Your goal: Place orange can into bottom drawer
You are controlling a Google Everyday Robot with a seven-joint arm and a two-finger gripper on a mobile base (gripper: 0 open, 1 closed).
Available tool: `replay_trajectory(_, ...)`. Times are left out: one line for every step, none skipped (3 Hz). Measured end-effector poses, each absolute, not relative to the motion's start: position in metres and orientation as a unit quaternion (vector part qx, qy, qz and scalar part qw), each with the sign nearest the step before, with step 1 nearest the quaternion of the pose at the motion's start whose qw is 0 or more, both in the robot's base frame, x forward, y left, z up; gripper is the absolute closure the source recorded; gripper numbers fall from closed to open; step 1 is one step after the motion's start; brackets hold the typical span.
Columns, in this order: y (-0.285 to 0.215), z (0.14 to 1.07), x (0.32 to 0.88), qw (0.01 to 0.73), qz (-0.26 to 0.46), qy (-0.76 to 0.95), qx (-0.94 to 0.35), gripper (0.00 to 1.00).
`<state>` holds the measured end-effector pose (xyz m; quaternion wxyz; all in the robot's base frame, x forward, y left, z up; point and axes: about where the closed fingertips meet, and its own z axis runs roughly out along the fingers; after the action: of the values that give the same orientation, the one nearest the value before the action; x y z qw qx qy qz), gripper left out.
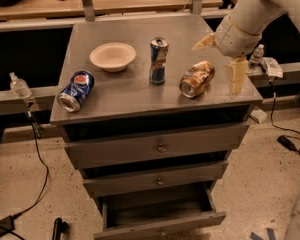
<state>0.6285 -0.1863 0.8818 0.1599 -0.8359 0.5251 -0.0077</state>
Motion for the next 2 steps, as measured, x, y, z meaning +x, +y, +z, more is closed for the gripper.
replay_trajectory(-0.177,0.863,0.644,0.151,-0.011,0.485,-0.861,0.0)
replay_trajectory(-0.167,0.843,0.651,0.137,-0.018,0.459,-0.877,0.03)
